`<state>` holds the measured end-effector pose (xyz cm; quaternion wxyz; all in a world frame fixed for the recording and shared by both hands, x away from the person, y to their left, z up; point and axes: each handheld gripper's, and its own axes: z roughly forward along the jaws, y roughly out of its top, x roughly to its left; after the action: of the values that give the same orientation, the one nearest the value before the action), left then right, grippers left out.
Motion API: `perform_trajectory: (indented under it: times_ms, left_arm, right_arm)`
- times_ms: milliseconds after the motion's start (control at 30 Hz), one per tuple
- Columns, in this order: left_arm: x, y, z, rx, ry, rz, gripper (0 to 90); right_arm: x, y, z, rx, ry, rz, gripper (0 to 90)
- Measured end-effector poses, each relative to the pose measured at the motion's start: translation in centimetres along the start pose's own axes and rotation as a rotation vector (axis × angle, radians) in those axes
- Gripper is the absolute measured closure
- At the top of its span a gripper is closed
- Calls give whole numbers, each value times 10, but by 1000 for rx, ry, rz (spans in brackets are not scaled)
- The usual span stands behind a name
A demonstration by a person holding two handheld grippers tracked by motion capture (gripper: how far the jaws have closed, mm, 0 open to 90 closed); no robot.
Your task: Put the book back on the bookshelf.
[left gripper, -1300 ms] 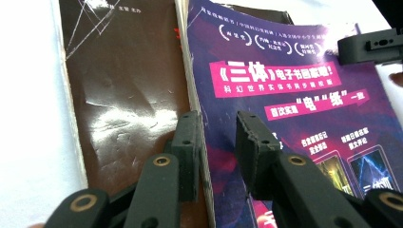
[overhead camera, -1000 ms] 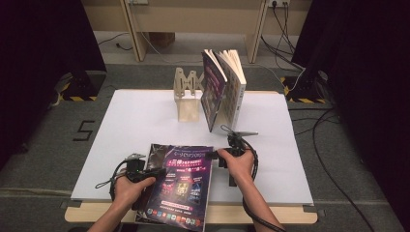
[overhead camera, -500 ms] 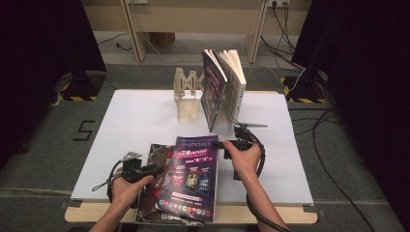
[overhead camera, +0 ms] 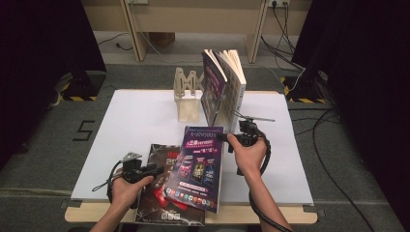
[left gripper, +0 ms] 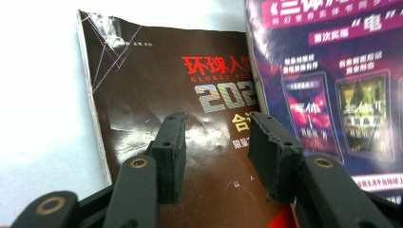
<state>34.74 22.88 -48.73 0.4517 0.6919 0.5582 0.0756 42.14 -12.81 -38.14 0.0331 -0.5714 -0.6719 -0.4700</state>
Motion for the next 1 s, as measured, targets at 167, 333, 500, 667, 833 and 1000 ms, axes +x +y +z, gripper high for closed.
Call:
perform_trajectory:
  times_ms: [167, 333, 500, 667, 833, 1000]
  left_arm:
    - [2, 0, -1, -1, 5, -5, 560]
    - [2, 0, -1, 0, 6, -6, 560]
    - [3, 1, -2, -2, 6, -3, 560]
    - [3, 1, -1, -1, 9, -6, 560]
    - [4, 1, -2, -7, 11, -9, 559]
    - [4, 1, -3, -11, 10, -9, 559]
  right_arm:
    - [6, 5, -8, -39, -9, -17, 831]
    - [10, 10, -14, -68, -24, -38, 831]
    - [13, 14, -18, -89, -30, -48, 831]
    - [16, 16, -19, -101, -31, -67, 831]
    - [19, 17, -19, -105, -36, -74, 831]
    - [22, 20, -21, -114, -38, -80, 831]
